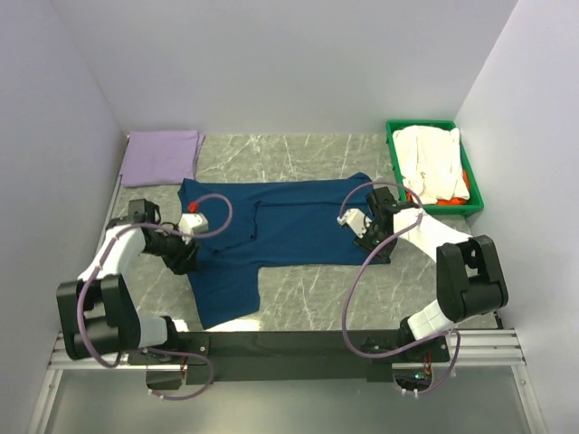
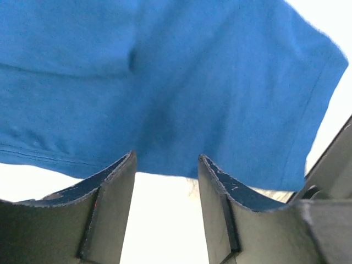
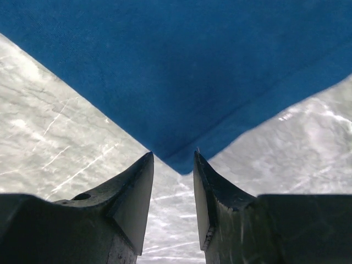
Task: Fold and stack the t-shirts
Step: Fold the tshirt
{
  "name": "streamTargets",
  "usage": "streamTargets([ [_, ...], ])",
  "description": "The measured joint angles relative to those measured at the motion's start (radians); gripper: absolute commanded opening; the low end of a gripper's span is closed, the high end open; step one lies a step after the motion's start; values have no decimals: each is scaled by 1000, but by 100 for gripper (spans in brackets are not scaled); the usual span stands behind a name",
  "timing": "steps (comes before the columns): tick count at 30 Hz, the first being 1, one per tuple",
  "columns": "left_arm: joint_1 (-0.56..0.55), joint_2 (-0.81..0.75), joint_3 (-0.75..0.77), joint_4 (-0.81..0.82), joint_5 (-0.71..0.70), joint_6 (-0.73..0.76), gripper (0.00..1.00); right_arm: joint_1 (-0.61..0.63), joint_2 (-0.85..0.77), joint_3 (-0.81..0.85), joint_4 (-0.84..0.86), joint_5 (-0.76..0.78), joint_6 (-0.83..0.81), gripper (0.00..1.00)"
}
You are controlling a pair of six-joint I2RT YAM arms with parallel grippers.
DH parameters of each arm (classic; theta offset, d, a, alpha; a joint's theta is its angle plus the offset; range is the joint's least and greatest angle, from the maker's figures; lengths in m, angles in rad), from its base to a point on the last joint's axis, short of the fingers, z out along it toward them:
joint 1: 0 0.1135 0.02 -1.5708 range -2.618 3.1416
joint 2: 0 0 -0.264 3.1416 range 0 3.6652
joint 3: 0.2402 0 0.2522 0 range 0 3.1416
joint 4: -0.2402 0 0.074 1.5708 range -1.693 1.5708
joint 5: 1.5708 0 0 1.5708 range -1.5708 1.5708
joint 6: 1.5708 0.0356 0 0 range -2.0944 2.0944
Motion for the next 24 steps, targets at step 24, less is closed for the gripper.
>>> streamTargets([
  [24,-177,-50,-206,230,-229,99,52,27,-35,-130,119,67,-79,33],
])
